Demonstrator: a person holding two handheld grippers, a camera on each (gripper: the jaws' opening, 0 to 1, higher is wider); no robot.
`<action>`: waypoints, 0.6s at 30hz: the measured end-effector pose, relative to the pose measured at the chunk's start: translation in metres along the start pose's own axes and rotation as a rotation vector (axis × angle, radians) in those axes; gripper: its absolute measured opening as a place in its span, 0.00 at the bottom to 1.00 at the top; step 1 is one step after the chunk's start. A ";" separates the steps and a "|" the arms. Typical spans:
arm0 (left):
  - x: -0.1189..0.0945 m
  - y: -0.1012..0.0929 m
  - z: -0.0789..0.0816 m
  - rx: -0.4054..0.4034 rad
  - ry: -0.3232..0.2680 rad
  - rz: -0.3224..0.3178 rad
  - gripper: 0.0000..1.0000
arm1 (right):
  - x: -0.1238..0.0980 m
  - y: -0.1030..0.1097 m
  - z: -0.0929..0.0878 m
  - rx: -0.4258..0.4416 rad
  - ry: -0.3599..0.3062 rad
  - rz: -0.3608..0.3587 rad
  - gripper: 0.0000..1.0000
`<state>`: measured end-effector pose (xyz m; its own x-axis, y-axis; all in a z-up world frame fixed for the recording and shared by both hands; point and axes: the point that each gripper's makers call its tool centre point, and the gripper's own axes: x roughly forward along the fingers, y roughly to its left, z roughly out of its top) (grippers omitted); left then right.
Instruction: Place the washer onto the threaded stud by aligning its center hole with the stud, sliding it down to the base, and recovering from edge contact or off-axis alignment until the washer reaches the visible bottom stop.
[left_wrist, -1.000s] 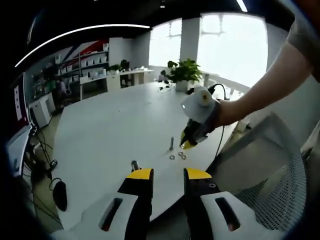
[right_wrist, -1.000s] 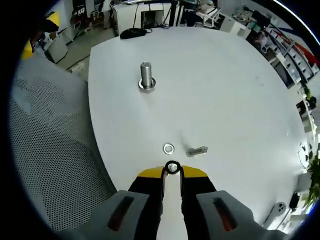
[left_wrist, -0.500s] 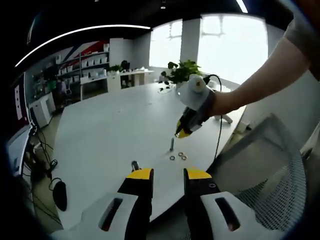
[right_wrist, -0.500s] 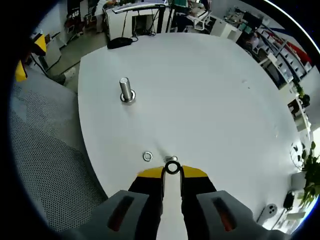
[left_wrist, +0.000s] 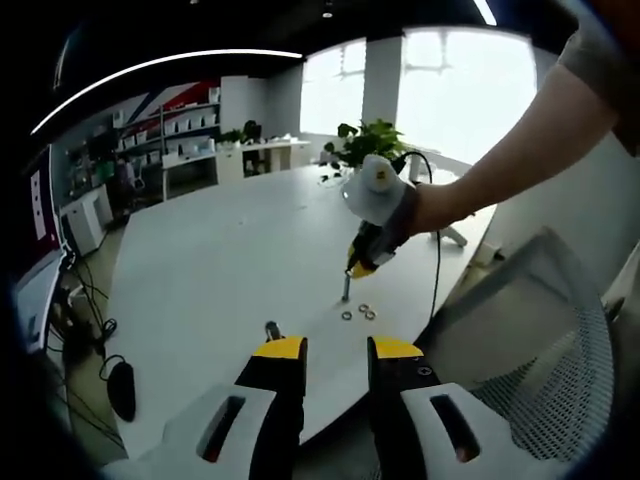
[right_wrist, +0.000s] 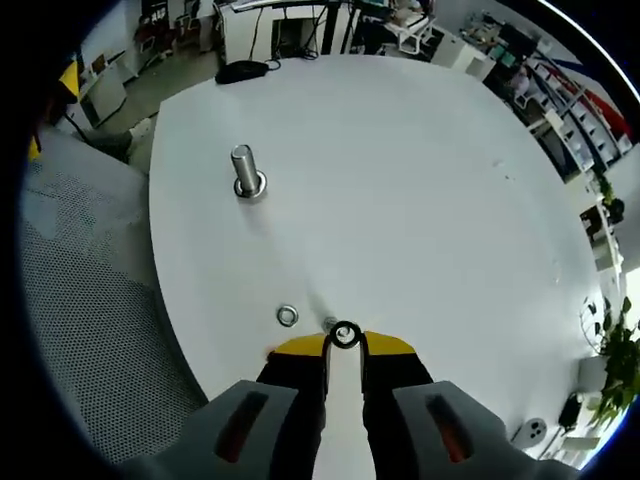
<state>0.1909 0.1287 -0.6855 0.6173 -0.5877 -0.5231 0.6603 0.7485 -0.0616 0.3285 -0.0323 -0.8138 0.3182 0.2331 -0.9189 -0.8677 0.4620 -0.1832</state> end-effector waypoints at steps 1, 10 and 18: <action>0.000 0.000 0.000 -0.001 0.000 0.001 0.22 | 0.000 0.000 0.000 0.001 0.000 0.001 0.13; 0.001 0.000 -0.001 -0.002 0.008 0.002 0.22 | 0.010 0.002 -0.001 -0.015 0.015 0.020 0.13; 0.002 0.000 -0.004 -0.005 0.022 0.000 0.22 | 0.022 0.008 -0.006 -0.013 0.029 0.049 0.13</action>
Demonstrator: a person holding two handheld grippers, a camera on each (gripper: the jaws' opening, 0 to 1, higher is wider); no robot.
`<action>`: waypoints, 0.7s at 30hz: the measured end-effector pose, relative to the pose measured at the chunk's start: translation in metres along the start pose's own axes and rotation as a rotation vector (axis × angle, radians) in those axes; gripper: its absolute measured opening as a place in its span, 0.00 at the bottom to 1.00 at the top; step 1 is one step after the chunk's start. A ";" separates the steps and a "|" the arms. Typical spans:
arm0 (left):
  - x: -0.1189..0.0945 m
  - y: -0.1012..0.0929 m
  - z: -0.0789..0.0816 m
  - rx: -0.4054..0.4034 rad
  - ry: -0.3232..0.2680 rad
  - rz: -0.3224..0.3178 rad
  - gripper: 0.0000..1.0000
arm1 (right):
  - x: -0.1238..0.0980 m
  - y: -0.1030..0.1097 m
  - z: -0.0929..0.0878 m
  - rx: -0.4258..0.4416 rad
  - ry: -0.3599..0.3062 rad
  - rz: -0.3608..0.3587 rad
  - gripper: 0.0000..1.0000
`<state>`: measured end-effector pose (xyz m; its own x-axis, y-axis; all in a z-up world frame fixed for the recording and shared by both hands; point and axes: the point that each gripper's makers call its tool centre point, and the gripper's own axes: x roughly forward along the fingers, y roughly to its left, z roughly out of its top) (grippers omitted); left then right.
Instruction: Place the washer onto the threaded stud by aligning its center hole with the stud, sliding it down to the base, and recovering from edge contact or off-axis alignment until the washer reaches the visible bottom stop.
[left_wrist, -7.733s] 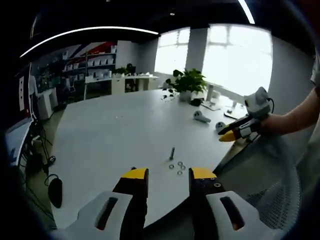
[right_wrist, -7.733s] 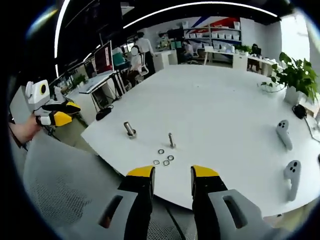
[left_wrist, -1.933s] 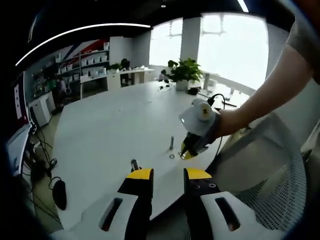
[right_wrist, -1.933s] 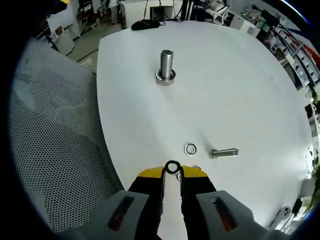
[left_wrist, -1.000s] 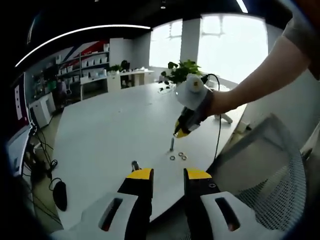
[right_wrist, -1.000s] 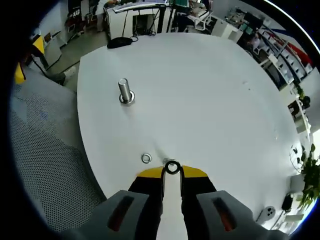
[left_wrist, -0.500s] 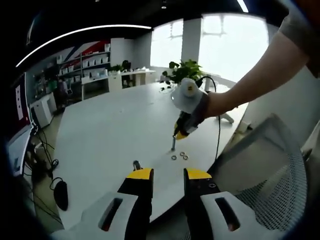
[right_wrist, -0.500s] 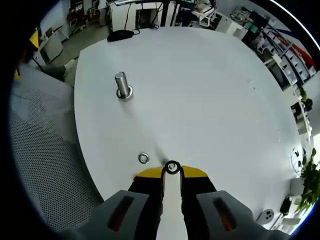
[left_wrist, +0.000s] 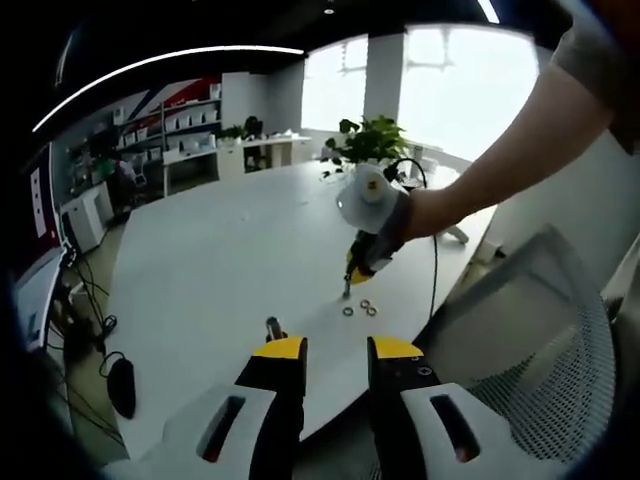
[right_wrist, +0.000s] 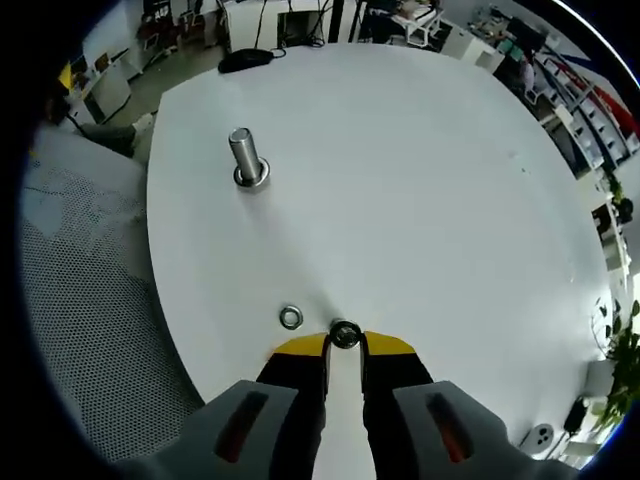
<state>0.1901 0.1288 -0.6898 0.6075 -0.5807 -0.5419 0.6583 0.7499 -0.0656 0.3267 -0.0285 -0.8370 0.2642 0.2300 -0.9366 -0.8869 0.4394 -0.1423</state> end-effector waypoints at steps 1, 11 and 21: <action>0.000 0.000 0.000 0.000 0.001 -0.001 0.22 | 0.002 0.000 -0.001 0.002 0.004 0.002 0.13; 0.002 -0.001 -0.004 -0.005 0.020 -0.007 0.22 | 0.024 0.000 -0.009 0.019 0.036 0.034 0.14; 0.002 -0.001 -0.005 -0.006 0.024 -0.008 0.22 | 0.033 0.006 -0.017 0.045 0.076 0.054 0.14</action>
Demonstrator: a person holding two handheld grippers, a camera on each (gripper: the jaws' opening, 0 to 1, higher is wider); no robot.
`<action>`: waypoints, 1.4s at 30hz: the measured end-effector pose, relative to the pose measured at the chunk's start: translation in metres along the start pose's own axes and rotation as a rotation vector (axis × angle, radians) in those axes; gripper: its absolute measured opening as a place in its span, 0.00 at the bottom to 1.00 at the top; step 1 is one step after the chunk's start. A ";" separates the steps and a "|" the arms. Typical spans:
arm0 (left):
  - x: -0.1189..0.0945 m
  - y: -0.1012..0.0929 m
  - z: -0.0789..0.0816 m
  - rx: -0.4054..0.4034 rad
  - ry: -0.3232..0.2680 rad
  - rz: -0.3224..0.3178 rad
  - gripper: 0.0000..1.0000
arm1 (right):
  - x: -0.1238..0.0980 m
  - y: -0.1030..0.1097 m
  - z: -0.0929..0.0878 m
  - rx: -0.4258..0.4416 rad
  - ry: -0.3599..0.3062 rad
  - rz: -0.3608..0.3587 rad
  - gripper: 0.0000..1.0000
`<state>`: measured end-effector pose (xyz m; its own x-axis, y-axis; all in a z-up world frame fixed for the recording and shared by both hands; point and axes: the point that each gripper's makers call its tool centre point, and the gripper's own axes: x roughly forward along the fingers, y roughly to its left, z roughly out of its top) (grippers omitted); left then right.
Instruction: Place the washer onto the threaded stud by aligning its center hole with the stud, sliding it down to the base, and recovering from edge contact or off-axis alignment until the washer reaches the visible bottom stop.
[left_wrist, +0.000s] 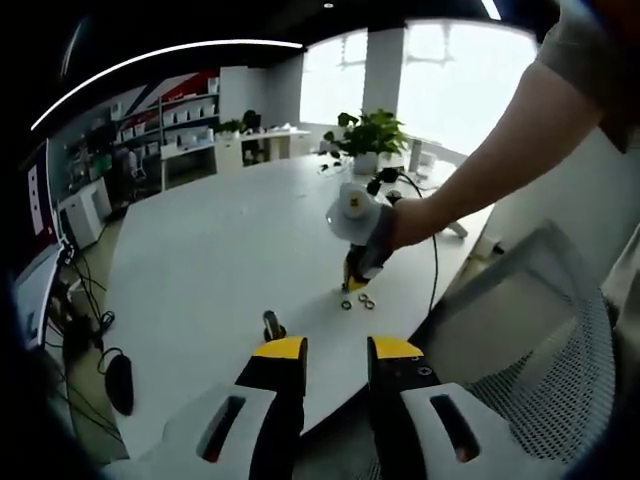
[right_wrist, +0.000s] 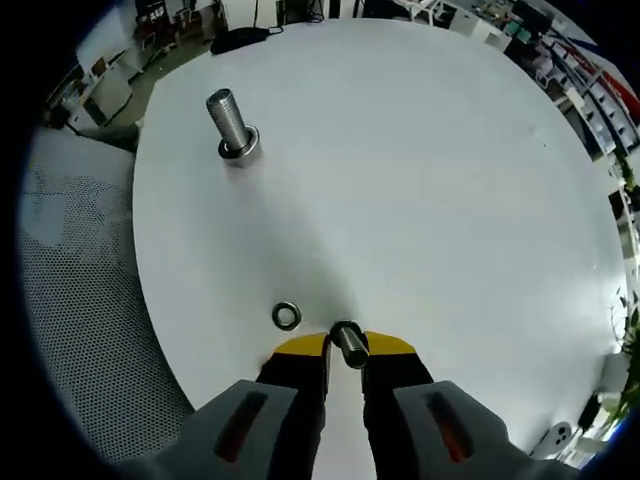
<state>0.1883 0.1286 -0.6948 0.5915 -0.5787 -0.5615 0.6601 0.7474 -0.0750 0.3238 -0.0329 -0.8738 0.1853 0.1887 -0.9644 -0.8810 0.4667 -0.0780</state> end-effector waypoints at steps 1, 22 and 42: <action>0.000 0.000 0.000 0.000 -0.001 -0.001 0.22 | -0.001 0.000 0.001 0.012 -0.007 -0.006 0.14; 0.000 -0.002 0.002 -0.006 -0.009 -0.012 0.22 | -0.020 0.009 -0.022 0.091 -0.013 -0.034 0.24; 0.001 -0.004 -0.001 0.001 0.007 -0.024 0.22 | -0.013 0.056 -0.032 0.128 0.010 0.063 0.24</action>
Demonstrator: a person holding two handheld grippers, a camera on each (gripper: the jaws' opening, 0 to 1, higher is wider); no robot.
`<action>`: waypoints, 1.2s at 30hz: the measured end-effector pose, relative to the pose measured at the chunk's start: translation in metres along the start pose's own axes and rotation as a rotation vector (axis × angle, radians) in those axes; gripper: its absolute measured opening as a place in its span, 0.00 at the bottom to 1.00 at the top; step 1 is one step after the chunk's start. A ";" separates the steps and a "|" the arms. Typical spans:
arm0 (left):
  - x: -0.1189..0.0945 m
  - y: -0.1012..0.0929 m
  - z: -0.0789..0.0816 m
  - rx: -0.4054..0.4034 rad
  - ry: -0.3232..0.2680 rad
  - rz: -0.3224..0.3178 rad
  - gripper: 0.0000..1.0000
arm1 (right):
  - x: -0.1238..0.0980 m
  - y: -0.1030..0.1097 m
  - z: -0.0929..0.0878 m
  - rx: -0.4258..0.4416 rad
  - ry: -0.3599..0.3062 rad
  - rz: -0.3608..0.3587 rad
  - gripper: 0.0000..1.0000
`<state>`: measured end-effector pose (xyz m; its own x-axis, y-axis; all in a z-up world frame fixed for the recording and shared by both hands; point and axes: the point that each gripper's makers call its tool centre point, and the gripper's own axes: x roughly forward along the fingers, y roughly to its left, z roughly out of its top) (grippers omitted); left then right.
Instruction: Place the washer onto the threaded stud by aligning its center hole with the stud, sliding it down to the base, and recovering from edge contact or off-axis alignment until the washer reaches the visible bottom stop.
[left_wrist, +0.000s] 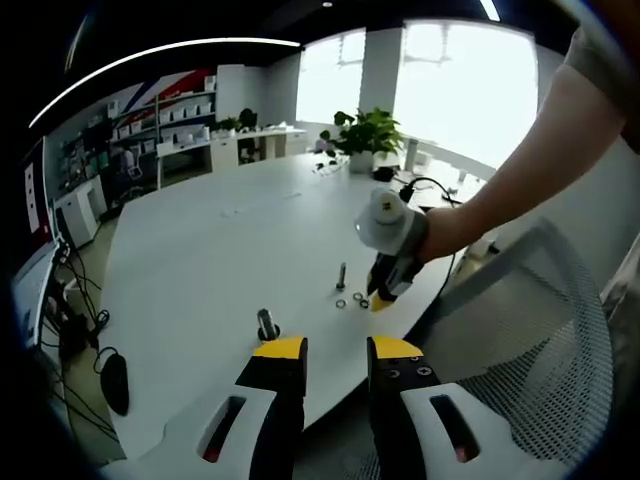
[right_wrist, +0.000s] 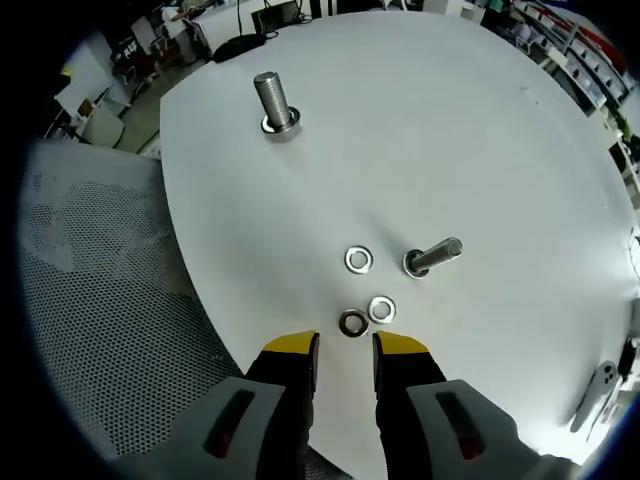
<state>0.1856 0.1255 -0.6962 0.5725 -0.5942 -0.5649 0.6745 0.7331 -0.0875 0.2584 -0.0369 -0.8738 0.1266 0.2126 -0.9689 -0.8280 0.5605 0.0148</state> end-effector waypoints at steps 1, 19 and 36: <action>0.000 0.000 0.000 0.002 0.000 0.001 0.22 | 0.002 0.001 0.000 0.005 0.005 0.006 0.24; 0.000 0.000 -0.001 0.009 0.006 0.003 0.22 | 0.007 -0.002 0.003 -0.090 0.040 0.005 0.22; 0.001 0.000 -0.002 0.018 0.014 0.008 0.22 | 0.008 -0.004 0.007 -0.123 0.113 0.006 0.17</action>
<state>0.1854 0.1254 -0.6983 0.5717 -0.5832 -0.5771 0.6778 0.7321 -0.0683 0.2661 -0.0321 -0.8800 0.0651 0.1201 -0.9906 -0.8901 0.4557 -0.0032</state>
